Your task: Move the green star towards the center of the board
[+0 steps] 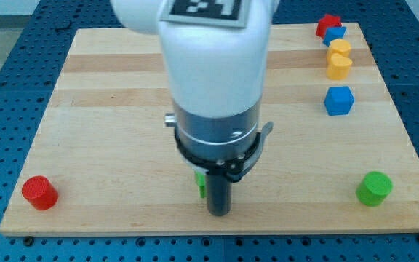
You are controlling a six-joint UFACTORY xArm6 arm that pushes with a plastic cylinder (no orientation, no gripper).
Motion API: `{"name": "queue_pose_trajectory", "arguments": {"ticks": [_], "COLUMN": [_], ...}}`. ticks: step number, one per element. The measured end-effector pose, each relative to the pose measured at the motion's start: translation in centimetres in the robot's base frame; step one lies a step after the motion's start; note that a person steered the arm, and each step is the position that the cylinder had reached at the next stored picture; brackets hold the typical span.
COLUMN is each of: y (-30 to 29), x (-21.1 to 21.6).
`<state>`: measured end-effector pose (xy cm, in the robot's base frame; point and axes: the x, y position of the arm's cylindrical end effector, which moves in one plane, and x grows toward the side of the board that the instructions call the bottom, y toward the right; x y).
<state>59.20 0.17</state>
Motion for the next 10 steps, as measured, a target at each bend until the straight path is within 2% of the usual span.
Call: {"name": "queue_pose_trajectory", "arguments": {"ticks": [1,3,4,6,8,10], "y": [1.3,-0.3,-1.6,-1.6,-2.1,2.2], "x": [-2.0,1.5,0.3,-6.5,-4.9,-12.3]}}
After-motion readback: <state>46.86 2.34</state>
